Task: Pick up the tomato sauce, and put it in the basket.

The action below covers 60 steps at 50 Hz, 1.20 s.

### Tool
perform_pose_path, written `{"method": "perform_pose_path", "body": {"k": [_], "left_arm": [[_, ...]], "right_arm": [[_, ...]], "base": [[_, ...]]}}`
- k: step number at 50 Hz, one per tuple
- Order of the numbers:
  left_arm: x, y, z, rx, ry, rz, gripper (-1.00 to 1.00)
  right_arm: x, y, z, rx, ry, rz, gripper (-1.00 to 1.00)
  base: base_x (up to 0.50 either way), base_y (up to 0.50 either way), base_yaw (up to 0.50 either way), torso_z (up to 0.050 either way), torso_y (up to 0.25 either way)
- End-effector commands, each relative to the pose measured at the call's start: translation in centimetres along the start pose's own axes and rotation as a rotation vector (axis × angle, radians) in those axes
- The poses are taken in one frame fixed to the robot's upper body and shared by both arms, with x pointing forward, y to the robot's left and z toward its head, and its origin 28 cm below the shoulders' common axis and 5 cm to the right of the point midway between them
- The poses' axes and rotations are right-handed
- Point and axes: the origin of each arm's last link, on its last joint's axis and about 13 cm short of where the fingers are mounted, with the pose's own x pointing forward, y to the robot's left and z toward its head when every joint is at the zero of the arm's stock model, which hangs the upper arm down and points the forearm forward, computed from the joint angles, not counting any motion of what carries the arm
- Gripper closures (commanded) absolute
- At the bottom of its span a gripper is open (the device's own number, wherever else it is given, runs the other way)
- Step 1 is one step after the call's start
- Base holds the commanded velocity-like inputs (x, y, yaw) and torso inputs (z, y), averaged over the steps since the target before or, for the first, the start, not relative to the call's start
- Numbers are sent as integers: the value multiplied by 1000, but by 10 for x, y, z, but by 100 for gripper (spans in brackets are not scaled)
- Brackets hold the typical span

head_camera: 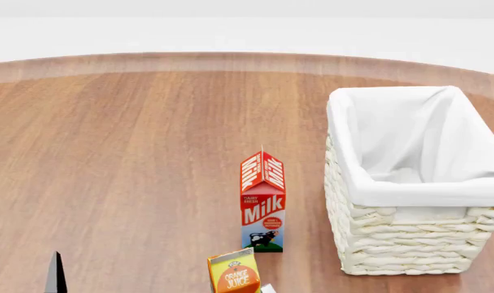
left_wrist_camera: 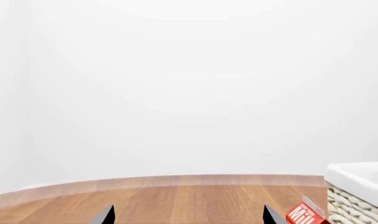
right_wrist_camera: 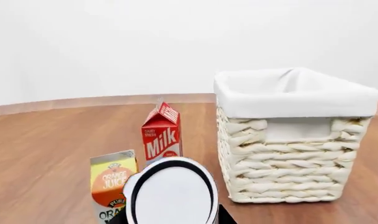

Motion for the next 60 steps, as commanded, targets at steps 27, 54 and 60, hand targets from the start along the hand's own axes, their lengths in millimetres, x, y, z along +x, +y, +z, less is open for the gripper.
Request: {"method": "perform_pose_path", "body": {"k": [27, 54, 60], "left_arm": [[2, 1, -2, -11, 11, 4, -100], [3, 2, -3, -13, 15, -1, -100], [3, 1, -3, -16, 17, -2, -100]], "right_arm": [[95, -14, 119, -105, -473, -84, 100], [204, -24, 188, -54, -507, -117, 100], [243, -31, 196, -65, -462, -127, 100]], "base": [[0, 0, 0, 0, 0], [0, 0, 0, 0, 0], [0, 0, 0, 0, 2]]}}
